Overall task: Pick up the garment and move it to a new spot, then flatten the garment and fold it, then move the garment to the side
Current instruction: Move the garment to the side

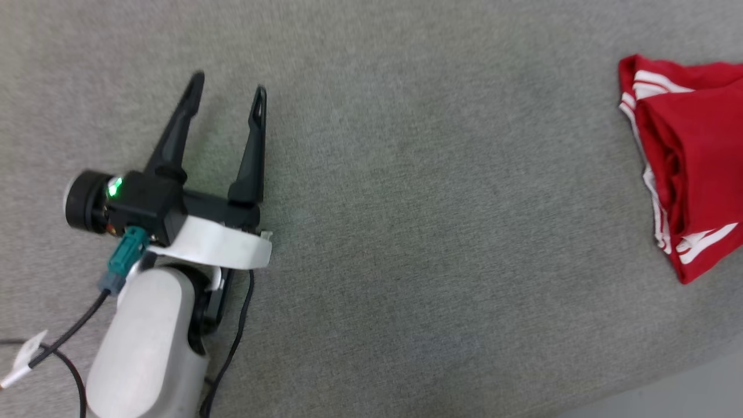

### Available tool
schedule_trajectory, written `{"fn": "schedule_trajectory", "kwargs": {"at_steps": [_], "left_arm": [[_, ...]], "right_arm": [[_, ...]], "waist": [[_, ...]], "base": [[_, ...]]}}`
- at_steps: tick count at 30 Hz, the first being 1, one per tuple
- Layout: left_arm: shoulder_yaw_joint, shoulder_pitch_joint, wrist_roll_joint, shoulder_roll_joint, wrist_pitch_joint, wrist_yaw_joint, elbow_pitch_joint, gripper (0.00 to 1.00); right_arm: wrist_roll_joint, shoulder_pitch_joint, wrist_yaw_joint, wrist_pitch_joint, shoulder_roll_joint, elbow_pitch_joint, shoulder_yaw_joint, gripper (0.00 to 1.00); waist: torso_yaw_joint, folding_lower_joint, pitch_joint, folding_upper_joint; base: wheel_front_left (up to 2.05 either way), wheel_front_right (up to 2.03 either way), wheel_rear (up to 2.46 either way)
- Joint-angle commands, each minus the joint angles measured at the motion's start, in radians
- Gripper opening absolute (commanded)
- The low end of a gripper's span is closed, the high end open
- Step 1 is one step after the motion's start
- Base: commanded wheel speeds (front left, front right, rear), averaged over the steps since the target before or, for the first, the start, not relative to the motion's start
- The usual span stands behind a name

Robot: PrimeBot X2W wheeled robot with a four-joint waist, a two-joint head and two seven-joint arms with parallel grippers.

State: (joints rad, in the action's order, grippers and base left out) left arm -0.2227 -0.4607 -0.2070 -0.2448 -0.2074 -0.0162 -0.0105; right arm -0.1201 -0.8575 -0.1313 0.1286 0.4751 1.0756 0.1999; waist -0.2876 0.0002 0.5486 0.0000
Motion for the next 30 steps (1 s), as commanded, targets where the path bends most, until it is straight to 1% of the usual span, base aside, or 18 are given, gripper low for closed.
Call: {"fn": "schedule_trajectory", "kwargs": {"at_steps": [1, 6, 13, 20, 24, 30], "left_arm": [[0.004, 0.029, -0.01, 0.007, -0.013, 0.009, -0.016, 1.0], [0.018, 0.103, -0.036, 0.029, -0.037, 0.026, -0.063, 1.0], [0.037, 0.2, -0.077, 0.065, -0.052, 0.042, -0.104, 1.0], [0.058, 0.267, -0.087, 0.074, -0.056, 0.055, -0.136, 1.0], [0.07, 0.3, -0.093, 0.075, -0.058, 0.06, -0.157, 1.0], [0.09, 0.347, -0.094, 0.063, -0.059, 0.061, -0.174, 1.0]], "right_arm": [[0.016, 0.013, 0.001, 0.031, -0.008, -0.005, 0.004, 1.0], [0.019, 0.072, 0.001, 0.087, -0.062, -0.061, -0.038, 1.0], [-0.018, 0.23, 0.001, 0.115, -0.137, -0.216, -0.114, 1.0], [-0.051, 0.413, 0.001, 0.104, -0.227, -0.422, -0.188, 1.0], [-0.052, 0.507, 0.001, 0.087, -0.266, -0.548, -0.222, 1.0], [-0.033, 0.646, 0.001, 0.045, -0.321, -0.737, -0.228, 1.0]], "waist": [[0.004, -0.0002, -0.061, 0.0], [0.015, -0.0002, -0.177, 0.0], [0.061, -0.0002, -0.317, 0.0], [0.127, -0.0002, -0.41, 0.0], [0.166, -0.0002, -0.458, 0.0], [0.204, -0.0002, -0.515, 0.0]], "base": [[0.0, 0.0, 0.0], [0.0, 0.0, 0.0], [0.0, 0.0, 0.0], [0.0, 0.0, 0.0], [0.0, 0.0, 0.0], [0.0, 0.0, 0.0]]}}
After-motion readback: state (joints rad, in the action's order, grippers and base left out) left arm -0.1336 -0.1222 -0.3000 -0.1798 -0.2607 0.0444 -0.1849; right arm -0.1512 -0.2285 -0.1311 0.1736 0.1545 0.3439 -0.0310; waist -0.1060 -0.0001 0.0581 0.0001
